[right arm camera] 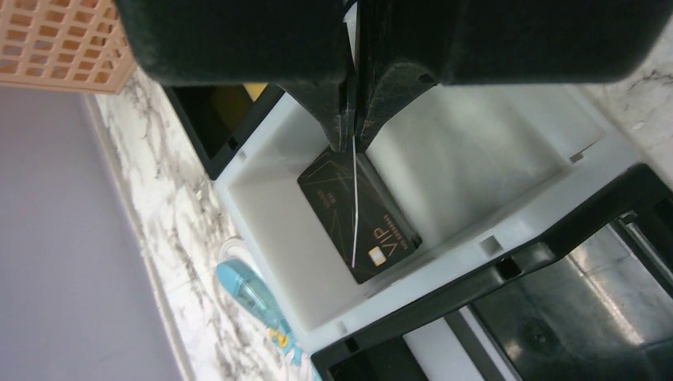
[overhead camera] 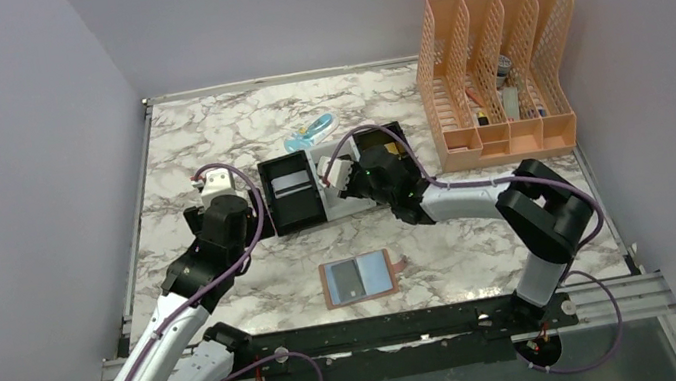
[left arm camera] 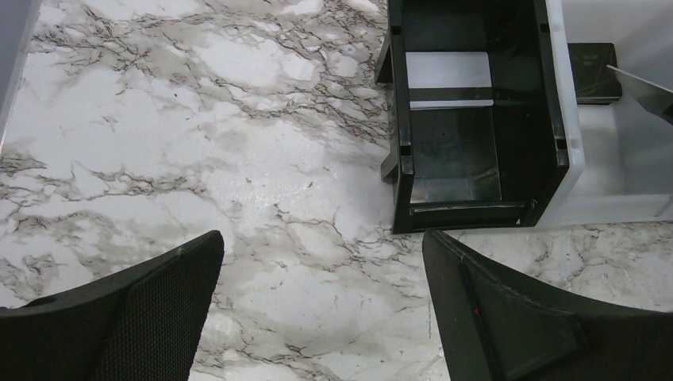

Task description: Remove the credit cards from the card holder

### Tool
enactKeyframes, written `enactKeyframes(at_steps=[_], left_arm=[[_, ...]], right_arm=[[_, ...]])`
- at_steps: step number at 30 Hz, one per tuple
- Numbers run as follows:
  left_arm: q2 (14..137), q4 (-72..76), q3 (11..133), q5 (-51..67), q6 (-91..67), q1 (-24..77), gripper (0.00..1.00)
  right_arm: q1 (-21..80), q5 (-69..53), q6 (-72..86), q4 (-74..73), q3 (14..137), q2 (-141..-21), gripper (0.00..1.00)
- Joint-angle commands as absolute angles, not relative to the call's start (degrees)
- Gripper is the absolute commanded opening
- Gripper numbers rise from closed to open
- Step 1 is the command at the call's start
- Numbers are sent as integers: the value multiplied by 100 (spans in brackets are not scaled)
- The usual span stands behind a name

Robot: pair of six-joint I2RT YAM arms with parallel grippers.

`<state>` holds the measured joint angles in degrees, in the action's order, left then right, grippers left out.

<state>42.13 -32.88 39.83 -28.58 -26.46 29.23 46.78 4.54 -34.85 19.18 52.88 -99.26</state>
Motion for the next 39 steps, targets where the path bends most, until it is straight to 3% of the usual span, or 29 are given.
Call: enactKeyframes(at_steps=[1, 26, 39], left_arm=[[4231, -3329, 4000, -2934, -2707, 2892, 99], [4464, -3334, 4061, -2756, -2610, 2892, 99], [4530, -3324, 4087, -2757, -2567, 2892, 99]], right_arm=[[4534, 453, -4096, 2837, 5242, -9952, 1], [4395, 249, -5421, 2287, 6521, -11471, 1], [4386, 403, -5684, 2170, 6526, -11557, 4]])
